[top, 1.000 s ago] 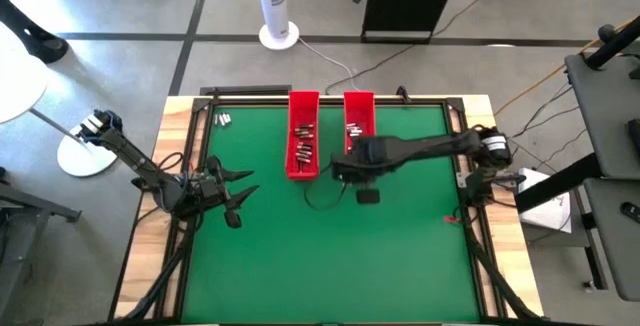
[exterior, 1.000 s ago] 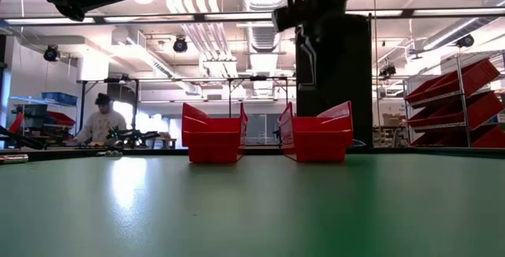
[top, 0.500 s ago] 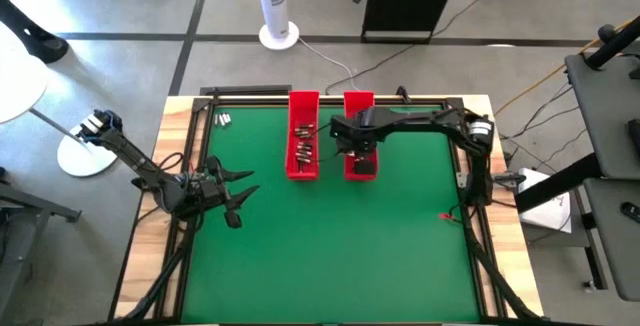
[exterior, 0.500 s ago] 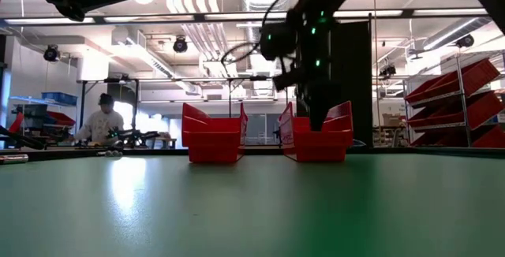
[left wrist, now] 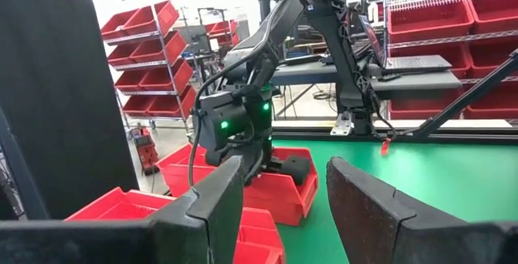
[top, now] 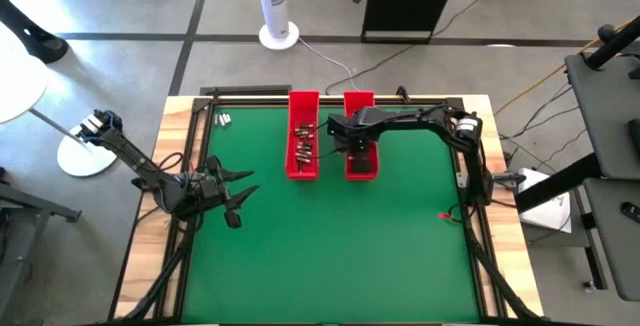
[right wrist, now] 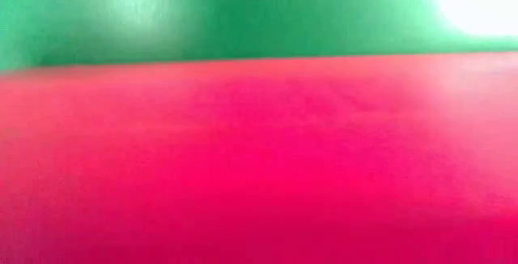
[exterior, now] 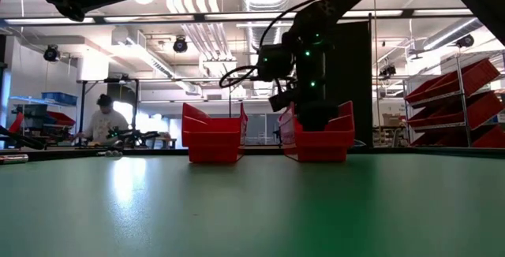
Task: Sort batteries
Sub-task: Put the silver battery into the right red bin
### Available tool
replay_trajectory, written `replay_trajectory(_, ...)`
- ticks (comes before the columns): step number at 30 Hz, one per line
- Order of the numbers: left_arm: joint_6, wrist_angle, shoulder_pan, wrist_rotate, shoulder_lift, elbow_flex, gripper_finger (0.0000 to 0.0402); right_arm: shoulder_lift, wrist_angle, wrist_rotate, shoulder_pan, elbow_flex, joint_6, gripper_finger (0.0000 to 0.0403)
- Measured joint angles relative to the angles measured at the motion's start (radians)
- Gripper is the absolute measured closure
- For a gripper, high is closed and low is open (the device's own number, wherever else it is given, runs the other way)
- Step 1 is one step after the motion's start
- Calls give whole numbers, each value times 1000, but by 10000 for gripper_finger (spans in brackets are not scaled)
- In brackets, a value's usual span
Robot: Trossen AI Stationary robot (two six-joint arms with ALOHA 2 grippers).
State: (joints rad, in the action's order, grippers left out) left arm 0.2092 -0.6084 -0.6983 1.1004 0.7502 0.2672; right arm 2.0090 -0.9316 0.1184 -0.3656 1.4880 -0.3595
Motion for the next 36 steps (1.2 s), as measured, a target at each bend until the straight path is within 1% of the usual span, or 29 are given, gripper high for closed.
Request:
replay_trajectory(3, 0, 0, 0, 0, 0, 0, 244, 0, 14, 1, 0, -2, 8, 387)
replay_trajectory(6, -1, 0, 0, 0, 0, 0, 244, -4, 6, 3, -1, -3, 7, 372)
replay_trajectory(12, -27, 0, 0, 0, 0, 0, 244, -29, -22, 17, 3, -6, 7, 309)
replay_trajectory(15, -84, 8, 0, 6, -1, 0, 243, -80, -22, 34, 12, -6, 8, 278)
replay_trajectory(18, -144, 54, 0, 7, -7, 0, 235, -159, -25, 91, 41, -6, 10, 251)
replay_trajectory(21, -218, 119, 9, 2, -10, 2, 222, -259, -29, 142, 93, -6, 38, 230)
replay_trajectory(23, -286, 204, 17, -47, -9, 24, 214, -333, -32, 147, 141, -5, 80, 219)
replay_trajectory(26, -432, 396, 37, -166, 2, 93, 207, -438, -28, 148, 229, -7, 160, 206)
replay_trajectory(29, -642, 699, 71, -283, 41, 191, 208, -526, -15, 148, 331, -23, 237, 198)
replay_trajectory(32, -932, 1064, 119, -434, 104, 305, 209, -590, 16, 163, 444, -58, 307, 195)
replay_trajectory(34, -1093, 1289, 151, -567, 160, 373, 209, -617, 41, 199, 518, -92, 350, 193)
replay_trajectory(36, -1182, 1459, 176, -723, 221, 428, 205, -633, 62, 241, 587, -134, 398, 188)
